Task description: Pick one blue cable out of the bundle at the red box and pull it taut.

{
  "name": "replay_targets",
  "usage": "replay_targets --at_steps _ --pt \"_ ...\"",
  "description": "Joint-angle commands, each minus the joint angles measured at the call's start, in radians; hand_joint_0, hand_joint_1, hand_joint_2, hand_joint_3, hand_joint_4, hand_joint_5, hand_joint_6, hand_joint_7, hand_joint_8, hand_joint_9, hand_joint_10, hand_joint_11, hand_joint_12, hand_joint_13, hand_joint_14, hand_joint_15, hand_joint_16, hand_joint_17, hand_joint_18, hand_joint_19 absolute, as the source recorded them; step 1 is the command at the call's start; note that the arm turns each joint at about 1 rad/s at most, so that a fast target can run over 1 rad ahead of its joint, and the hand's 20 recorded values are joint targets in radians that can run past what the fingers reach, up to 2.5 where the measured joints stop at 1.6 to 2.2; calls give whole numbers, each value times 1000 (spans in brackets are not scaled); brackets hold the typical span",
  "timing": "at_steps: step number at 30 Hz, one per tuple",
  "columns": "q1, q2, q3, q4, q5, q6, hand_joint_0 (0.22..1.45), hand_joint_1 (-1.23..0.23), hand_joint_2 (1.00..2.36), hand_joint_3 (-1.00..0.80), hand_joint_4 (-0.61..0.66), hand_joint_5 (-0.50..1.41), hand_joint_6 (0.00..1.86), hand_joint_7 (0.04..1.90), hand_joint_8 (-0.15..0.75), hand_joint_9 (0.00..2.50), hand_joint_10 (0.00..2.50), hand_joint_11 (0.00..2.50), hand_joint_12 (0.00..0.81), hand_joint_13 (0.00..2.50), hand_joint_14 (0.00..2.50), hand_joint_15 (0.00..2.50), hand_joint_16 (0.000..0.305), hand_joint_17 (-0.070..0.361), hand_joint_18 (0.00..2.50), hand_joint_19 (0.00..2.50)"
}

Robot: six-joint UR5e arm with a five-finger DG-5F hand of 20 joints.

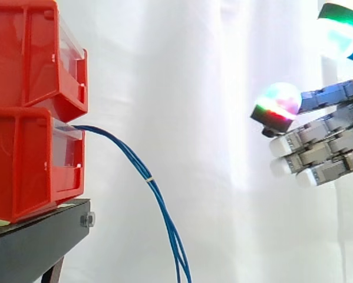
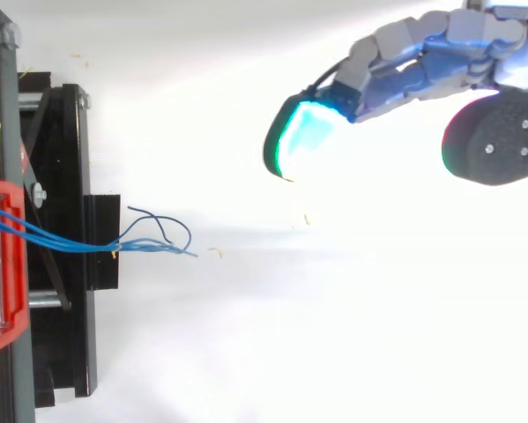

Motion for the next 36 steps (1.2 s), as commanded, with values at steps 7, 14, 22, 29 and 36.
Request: replay_targets --at_steps 7,14,22,29,36 --pt "14 -24 0 118 74 -7 501 -457 1000 -500 254 -204 502 723 324 507 2 61 398 436 6 186 57 129 360 217" --pt "20 -58 0 141 74 -7 503 -458 1000 -500 263 -201 502 724 328 540 1 77 399 444 6 188 58 130 381 227" --pt "21 -139 0 271 88 10 519 -581 1000 -500 297 -176 502 767 327 594 3 131 388 463 5 187 56 126 400 214" --pt "24 -162 0 346 129 7 516 -658 1000 -500 299 -172 502 773 322 583 3 137 386 446 5 175 55 124 397 214" --pt "34 -251 20 375 131 13 523 -694 1000 -500 310 -162 503 785 322 637 6 175 383 488 6 185 54 123 431 210"
